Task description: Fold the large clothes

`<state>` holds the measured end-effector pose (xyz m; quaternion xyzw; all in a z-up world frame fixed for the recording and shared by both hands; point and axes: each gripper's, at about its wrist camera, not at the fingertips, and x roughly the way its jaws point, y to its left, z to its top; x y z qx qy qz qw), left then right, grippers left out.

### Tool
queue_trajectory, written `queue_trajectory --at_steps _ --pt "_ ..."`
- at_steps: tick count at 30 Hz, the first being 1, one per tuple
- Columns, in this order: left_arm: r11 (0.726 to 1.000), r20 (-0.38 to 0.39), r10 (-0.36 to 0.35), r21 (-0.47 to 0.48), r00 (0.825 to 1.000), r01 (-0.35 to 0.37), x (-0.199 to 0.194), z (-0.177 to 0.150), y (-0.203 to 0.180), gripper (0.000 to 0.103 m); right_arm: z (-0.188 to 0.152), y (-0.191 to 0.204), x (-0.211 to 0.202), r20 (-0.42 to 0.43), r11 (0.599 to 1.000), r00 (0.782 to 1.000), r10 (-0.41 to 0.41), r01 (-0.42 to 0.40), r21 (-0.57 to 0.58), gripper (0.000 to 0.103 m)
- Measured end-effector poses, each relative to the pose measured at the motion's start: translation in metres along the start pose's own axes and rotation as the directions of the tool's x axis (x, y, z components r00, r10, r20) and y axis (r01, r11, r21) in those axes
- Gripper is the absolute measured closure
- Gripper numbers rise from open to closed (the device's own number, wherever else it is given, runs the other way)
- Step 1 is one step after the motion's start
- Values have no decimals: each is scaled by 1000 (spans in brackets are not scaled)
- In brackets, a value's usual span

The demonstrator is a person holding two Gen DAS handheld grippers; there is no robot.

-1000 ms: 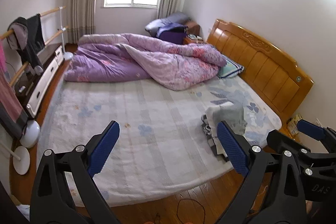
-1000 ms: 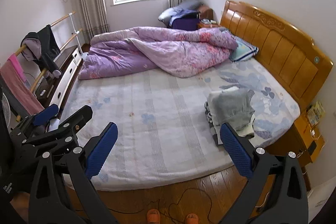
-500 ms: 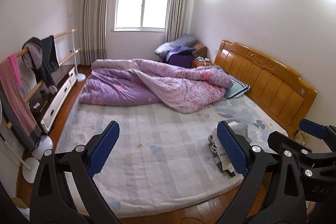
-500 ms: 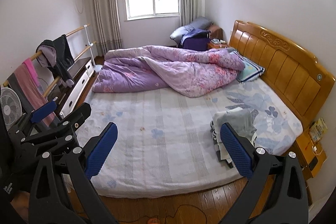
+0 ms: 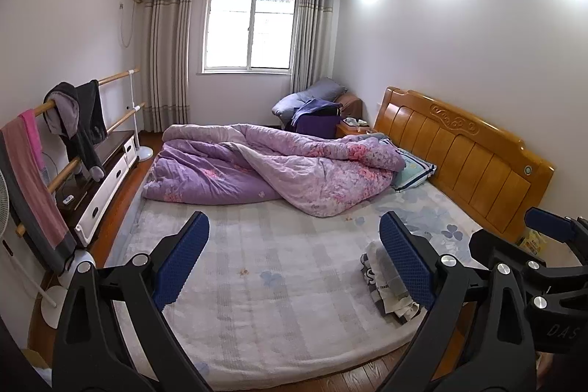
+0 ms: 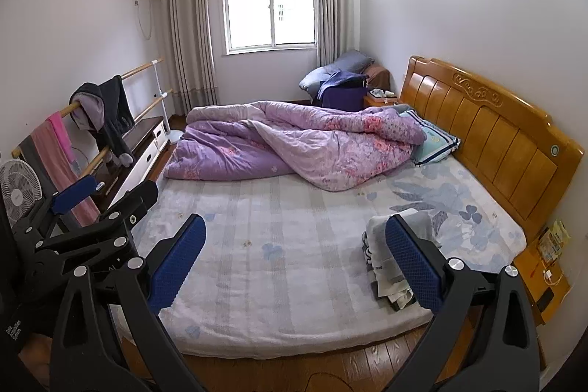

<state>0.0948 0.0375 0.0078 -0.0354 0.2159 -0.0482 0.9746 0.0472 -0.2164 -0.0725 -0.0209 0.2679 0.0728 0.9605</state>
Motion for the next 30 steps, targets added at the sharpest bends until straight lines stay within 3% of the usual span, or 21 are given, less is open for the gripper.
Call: queue_trajectory --at_steps 9,30 --pt "1000 30 9 16 999 -9 -1 8 -9 9 4 -3 -6 27 1000 1000 1 -1 5 8" --pt "1000 14 3 18 1000 -3 14 11 -6 9 8 -6 0 15 1000 1000 -8 8 10 8"
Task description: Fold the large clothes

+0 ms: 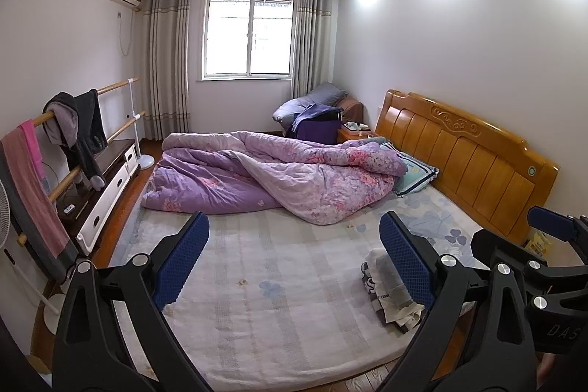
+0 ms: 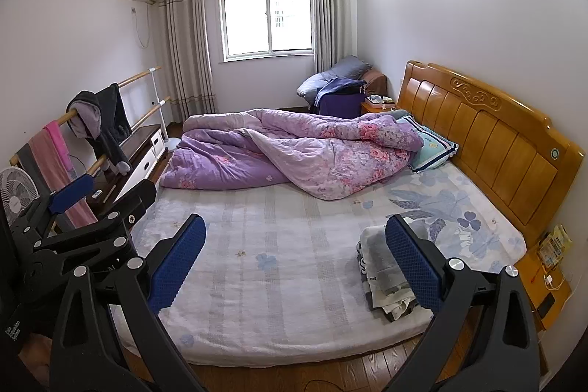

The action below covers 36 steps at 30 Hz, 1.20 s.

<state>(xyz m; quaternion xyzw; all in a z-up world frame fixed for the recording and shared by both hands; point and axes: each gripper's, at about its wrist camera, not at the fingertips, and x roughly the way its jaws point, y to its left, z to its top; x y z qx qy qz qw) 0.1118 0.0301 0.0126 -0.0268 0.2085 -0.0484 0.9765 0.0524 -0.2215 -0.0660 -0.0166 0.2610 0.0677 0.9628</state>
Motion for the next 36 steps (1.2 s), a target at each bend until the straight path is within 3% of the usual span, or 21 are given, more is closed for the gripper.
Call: queue_trajectory --at_steps 36 --pt "1000 -21 -6 3 1000 6 12 0 15 9 3 6 5 -16 1000 1000 -7 7 1 8"
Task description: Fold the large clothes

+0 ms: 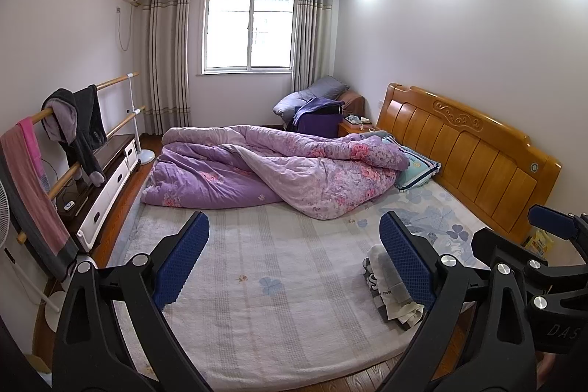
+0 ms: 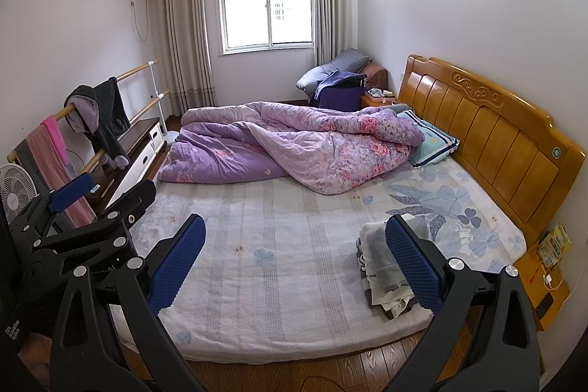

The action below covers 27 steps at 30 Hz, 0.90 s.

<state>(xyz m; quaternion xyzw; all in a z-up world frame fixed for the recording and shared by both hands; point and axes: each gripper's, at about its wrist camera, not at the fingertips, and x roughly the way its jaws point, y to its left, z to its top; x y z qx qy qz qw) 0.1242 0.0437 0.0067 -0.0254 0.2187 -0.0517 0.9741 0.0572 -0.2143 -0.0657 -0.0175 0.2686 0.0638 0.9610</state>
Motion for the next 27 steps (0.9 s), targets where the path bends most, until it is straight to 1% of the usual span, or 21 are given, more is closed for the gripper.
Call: queue_trajectory --at_steps 27 --pt "1000 -10 8 14 1000 -8 10 -2 14 9 -2 -5 5 -13 1000 1000 6 -6 1 8"
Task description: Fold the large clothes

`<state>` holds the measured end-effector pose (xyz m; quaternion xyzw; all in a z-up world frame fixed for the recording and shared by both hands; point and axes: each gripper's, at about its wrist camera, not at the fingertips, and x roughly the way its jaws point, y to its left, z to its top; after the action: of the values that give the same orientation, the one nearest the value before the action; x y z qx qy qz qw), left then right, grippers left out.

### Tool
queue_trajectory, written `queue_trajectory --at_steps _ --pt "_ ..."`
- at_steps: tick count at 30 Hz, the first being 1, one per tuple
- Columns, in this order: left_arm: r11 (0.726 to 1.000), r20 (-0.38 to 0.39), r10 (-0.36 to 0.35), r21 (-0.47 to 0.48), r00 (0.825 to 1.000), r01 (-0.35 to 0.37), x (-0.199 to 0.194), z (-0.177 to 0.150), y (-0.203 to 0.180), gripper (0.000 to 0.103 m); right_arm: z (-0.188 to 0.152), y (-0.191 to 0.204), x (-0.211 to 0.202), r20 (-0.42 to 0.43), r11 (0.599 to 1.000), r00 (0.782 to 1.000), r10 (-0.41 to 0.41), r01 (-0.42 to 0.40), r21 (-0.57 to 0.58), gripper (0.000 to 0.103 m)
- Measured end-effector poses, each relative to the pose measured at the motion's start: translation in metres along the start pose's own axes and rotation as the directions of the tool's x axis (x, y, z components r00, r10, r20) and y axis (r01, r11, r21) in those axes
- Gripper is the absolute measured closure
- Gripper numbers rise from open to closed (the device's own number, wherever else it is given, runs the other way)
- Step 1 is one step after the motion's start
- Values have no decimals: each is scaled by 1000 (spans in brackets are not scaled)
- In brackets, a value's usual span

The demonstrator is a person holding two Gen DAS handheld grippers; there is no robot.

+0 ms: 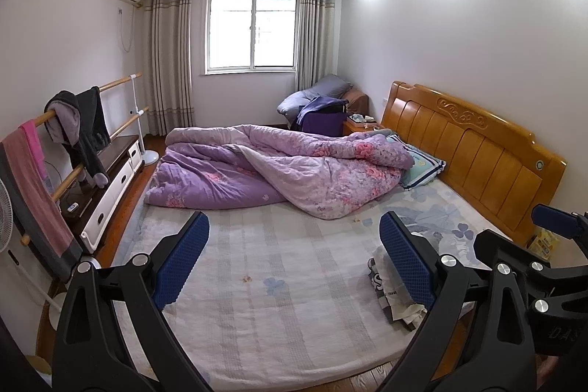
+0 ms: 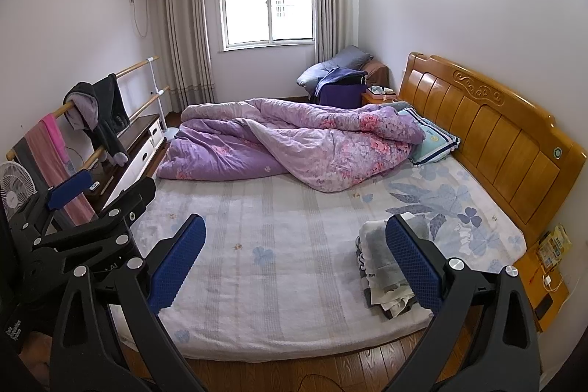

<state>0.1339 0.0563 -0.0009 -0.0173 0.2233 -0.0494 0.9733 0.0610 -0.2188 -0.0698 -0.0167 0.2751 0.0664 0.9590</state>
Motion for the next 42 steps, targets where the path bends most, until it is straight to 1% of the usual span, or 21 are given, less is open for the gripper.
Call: queue_trajectory --at_steps 10,21,33,42 --pt "1000 -14 -11 0 1000 11 6 -1 3 9 -1 -7 4 -5 1000 1000 4 -4 1 8" --pt "1000 -15 -11 1 1000 11 6 -1 4 9 1 -11 6 -7 1000 1000 7 -7 0 8" --pt "1000 -18 -12 2 1000 12 8 -1 5 9 -5 -16 6 -20 1000 1000 11 -11 5 8" --pt "1000 -18 -14 4 1000 14 9 -1 7 9 -1 -19 7 -21 1000 1000 14 -14 6 8"
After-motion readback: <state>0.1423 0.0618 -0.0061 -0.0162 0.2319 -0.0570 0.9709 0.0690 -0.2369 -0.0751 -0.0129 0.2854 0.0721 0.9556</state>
